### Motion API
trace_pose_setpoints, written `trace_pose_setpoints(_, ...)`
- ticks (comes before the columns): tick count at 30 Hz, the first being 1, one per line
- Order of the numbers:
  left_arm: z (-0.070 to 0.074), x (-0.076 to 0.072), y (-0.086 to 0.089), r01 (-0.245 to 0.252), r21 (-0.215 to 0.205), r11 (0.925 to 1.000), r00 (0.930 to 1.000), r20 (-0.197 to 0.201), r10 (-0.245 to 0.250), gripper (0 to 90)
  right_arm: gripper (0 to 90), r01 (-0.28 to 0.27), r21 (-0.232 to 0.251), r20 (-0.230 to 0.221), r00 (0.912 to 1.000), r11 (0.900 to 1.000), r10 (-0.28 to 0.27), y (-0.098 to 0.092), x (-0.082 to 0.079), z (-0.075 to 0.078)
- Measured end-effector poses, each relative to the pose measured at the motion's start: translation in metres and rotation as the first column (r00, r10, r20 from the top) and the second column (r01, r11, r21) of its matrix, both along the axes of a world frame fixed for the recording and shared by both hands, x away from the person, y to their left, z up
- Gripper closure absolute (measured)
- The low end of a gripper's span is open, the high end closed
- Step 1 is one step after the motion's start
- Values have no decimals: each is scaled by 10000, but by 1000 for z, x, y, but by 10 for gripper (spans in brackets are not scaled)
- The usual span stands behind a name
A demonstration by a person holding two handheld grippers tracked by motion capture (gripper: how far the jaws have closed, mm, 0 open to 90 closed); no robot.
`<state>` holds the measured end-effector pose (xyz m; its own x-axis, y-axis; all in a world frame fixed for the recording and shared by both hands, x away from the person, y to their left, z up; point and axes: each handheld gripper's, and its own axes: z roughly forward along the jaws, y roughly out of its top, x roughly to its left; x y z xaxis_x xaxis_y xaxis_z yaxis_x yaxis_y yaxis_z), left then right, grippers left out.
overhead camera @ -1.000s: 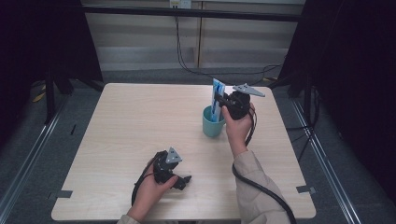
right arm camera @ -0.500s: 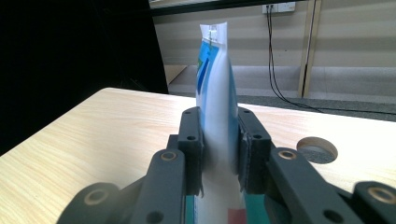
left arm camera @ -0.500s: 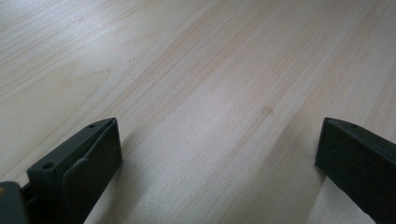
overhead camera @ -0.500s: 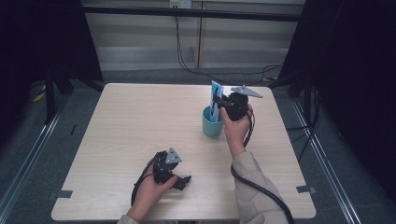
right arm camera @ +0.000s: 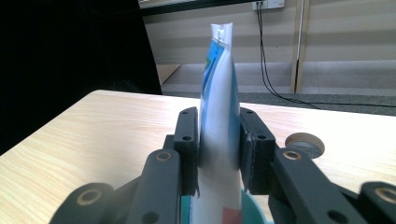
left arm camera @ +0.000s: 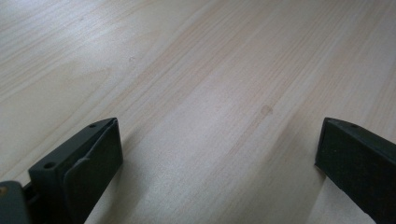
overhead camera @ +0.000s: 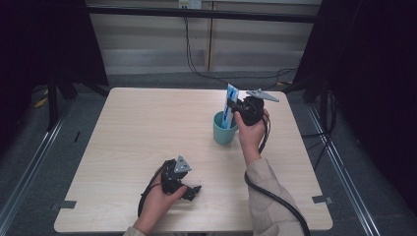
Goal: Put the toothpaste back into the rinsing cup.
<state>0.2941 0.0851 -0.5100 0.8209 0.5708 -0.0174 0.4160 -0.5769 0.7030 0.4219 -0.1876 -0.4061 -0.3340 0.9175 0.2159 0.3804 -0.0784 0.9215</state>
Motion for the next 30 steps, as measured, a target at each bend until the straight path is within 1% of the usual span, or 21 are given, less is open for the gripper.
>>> trace_pose_setpoints(2,0,0,0,-6,-10,10000,10000,1,6,2,716,-1,34,9,10000,10000,1,-1,0,0)
trace_pose_setpoints(6,0,0,0,-5,-11,10000,10000,0,5,2,711,196,76,9,9998,9998,-196,-7,1,1)
trace_pose_setpoints(8,0,0,0,-2,-8,10000,10000,-2,2,2,709,160,122,-2,9999,9998,-160,-8,1,1)
trace_pose_setpoints(9,0,0,0,-2,-8,10000,10000,-2,2,2,709,160,122,-2,9999,9998,-160,-8,1,1)
trace_pose_setpoints(10,0,0,0,-3,-12,10000,10000,-4,3,2,709,182,11,14,9998,9998,-182,-8,1,1)
trace_pose_setpoints(19,0,0,0,-3,-11,10000,10000,0,3,2,703,298,28,-17,9996,9996,-298,-9,1,-1)
trace_pose_setpoints(21,0,0,0,4,2,10000,10000,0,-4,2,685,318,3,-41,9995,9995,-318,-10,1,-1)
trace_pose_setpoints(22,0,0,0,-12,-23,10000,10000,-12,12,2,660,306,-131,-43,9995,9994,-306,-10,1,-2)
trace_pose_setpoints(23,0,0,0,-12,-23,10000,10000,-12,12,2,660,306,-131,-43,9995,9994,-306,-10,1,-2)
trace_pose_setpoints(26,0,0,0,-16,-43,10000,10000,-32,16,2,606,321,-246,-13,9995,9992,-321,-11,-1,-2)
trace_pose_setpoints(27,0,0,0,-16,-43,10000,10000,-32,16,2,606,321,-246,-13,9995,9992,-321,-11,-1,-2)
trace_pose_setpoints(30,0,0,0,-19,-47,10000,10000,-32,19,2,549,288,-236,-93,9995,9993,-290,-12,-1,-2)
